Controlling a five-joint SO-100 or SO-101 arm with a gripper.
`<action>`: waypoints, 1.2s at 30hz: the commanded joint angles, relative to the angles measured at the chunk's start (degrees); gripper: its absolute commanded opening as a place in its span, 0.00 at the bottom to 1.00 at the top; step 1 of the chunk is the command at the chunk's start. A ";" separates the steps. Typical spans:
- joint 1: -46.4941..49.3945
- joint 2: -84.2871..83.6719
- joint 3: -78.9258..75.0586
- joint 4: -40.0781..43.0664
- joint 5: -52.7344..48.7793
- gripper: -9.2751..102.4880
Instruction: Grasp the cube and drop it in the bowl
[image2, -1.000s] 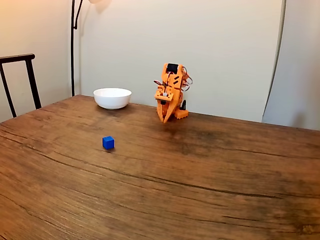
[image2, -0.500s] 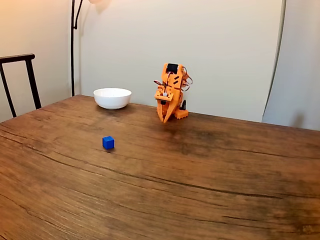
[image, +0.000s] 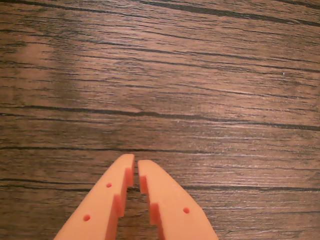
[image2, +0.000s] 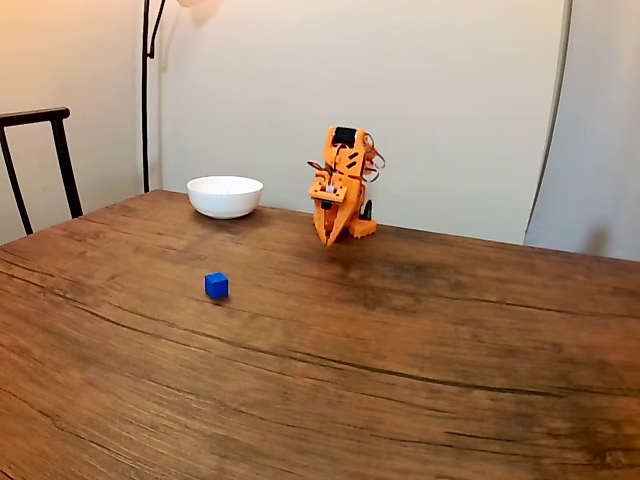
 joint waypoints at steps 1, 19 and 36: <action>0.18 -0.70 -0.09 3.60 0.18 0.08; 0.18 -0.70 -0.09 3.60 0.18 0.08; 0.35 -0.53 -0.09 3.60 -0.62 0.08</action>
